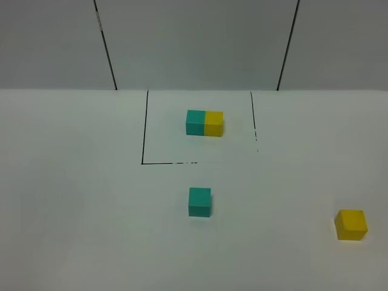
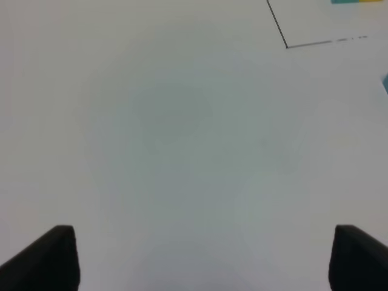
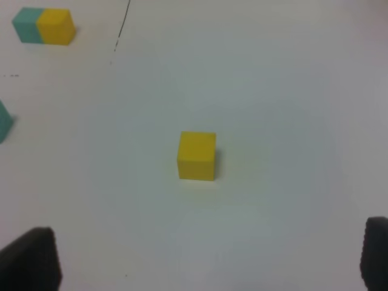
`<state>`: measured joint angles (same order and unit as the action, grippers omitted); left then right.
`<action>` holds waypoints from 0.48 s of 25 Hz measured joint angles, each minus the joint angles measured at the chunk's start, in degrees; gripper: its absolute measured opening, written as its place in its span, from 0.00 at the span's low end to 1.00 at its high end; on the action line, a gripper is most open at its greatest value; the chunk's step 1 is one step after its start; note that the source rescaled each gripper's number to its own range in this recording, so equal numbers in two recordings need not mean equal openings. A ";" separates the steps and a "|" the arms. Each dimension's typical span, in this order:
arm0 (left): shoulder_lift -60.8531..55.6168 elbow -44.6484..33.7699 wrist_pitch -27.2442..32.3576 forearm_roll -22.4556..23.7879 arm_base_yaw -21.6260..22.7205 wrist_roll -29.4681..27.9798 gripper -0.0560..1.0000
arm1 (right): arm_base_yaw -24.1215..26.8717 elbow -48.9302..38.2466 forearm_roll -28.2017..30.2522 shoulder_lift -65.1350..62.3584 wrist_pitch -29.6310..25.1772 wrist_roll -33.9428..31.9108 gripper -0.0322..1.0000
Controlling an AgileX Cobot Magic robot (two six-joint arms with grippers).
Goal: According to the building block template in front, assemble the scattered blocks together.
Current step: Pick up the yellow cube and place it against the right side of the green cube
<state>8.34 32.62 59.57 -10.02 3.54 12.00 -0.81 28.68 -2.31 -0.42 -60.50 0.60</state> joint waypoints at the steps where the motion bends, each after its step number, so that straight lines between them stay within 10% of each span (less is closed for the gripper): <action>1: -1.38 -0.17 1.16 0.05 -0.26 0.00 0.82 | 0.00 0.00 0.00 0.00 0.00 0.00 1.00; 12: -8.79 -1.93 5.79 0.05 -2.71 -0.07 0.78 | 0.00 0.00 0.00 0.00 0.00 0.00 1.00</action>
<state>-0.45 30.69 65.36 -9.97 0.83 11.93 -0.81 28.68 -2.31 -0.42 -60.50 0.60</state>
